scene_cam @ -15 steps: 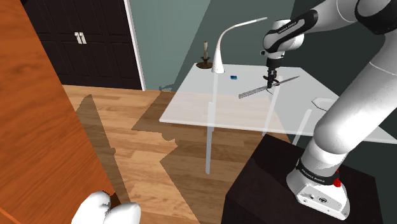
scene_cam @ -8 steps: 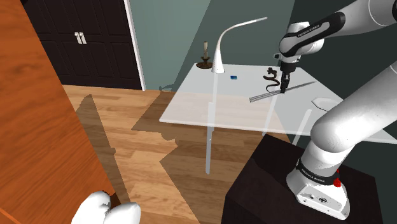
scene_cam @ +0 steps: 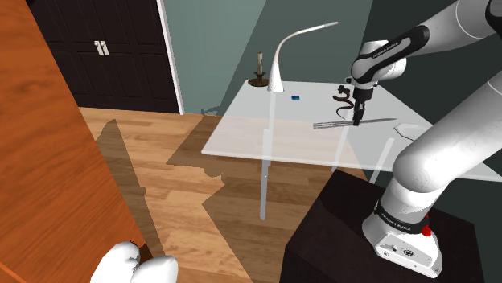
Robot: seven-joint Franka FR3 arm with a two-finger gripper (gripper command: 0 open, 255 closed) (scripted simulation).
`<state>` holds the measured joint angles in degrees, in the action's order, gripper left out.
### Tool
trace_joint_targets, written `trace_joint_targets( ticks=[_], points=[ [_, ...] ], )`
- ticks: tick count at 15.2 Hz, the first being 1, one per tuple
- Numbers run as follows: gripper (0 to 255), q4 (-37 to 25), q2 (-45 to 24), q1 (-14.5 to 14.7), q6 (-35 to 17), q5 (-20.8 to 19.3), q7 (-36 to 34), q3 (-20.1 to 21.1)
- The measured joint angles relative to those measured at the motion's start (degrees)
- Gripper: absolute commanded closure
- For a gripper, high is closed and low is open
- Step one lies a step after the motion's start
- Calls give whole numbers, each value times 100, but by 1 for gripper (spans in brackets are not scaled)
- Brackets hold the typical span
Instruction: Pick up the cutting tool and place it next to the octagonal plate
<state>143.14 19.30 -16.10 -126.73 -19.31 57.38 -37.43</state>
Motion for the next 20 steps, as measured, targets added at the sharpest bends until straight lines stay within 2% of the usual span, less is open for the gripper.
trace_joint_targets(
  ticks=[6, 12, 13, 20],
  points=[
    [255, 193, -366, 61, -540, 90, 83, -167],
    [255, 217, -394, 67, -594, 95, 83, -176],
    [0, 217, -394, 66, -594, 95, 82, -176],
    [0, 176, -322, 54, -491, 75, 69, -148]
  ],
)
